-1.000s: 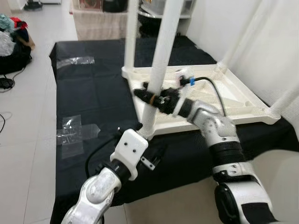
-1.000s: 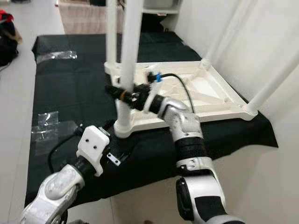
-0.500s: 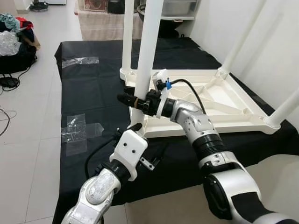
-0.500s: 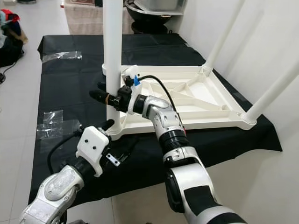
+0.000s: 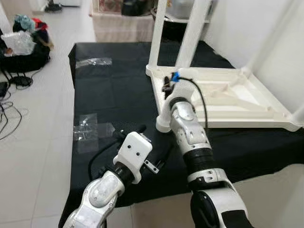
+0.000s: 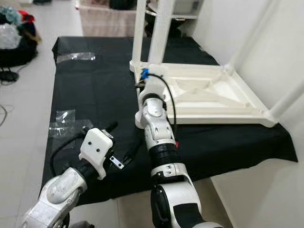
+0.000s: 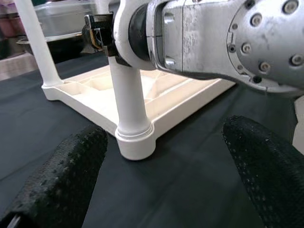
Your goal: Building children table
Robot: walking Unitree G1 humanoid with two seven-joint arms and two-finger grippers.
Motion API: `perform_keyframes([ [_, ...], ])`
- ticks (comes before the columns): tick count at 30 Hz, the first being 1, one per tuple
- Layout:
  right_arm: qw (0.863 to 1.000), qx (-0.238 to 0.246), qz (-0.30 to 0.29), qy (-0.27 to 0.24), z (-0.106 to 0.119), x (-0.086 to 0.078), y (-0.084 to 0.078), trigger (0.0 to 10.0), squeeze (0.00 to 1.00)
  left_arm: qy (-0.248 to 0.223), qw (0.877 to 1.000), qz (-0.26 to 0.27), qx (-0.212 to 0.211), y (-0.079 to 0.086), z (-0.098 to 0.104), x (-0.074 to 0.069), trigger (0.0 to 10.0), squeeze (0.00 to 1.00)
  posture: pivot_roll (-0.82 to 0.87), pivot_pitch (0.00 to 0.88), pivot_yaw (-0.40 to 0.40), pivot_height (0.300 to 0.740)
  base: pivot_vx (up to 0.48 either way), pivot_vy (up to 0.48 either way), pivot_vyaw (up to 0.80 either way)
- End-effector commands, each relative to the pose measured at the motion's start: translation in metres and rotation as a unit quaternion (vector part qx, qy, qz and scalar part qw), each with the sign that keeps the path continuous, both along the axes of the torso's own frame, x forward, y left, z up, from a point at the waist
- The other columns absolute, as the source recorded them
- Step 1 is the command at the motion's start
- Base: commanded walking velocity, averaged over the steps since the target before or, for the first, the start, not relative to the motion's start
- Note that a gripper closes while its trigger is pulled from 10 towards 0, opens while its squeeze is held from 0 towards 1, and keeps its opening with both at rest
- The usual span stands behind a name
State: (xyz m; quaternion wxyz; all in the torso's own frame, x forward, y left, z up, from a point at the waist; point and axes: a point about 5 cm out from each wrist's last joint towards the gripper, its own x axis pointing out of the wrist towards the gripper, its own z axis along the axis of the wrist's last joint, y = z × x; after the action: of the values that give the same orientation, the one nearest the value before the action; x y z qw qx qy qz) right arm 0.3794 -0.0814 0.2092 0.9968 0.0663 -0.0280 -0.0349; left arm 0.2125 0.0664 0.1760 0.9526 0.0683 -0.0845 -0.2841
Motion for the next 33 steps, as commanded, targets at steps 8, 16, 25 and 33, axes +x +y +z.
perform_keyframes([
  [8, 0.995, 0.017, 0.082, -0.052, 0.013, 0.000, 0.021, 10.0, 1.00, 0.001, 1.000, 0.001, -0.005, -0.001, -0.002, -0.001, 10.0, 0.00, 0.09, 0.030, -0.133, 0.740, 0.000, 0.000, 0.00],
  [16, 0.927, -0.003, 0.374, -0.015, 0.003, 0.000, 0.025, 10.0, 0.00, 0.002, 1.000, 0.002, -0.006, -0.001, -0.002, -0.001, 10.0, 0.00, 0.08, 0.031, -0.130, 0.740, 0.000, 0.000, 0.00],
  [25, 0.754, 0.028, 0.655, -0.031, 0.006, -0.030, 0.011, 10.0, 0.00, -0.002, 1.000, 0.001, -0.005, -0.001, 0.001, 0.001, 10.0, 0.00, 0.09, 0.033, -0.126, 0.740, 0.000, 0.000, 0.00],
  [33, 0.761, 0.026, 0.647, -0.038, 0.003, -0.021, 0.025, 0.0, 0.00, -0.001, 1.000, 0.005, -0.006, -0.001, 0.001, -0.001, 10.0, 0.00, 0.10, 0.037, -0.132, 0.740, 0.000, 0.000, 0.00],
])
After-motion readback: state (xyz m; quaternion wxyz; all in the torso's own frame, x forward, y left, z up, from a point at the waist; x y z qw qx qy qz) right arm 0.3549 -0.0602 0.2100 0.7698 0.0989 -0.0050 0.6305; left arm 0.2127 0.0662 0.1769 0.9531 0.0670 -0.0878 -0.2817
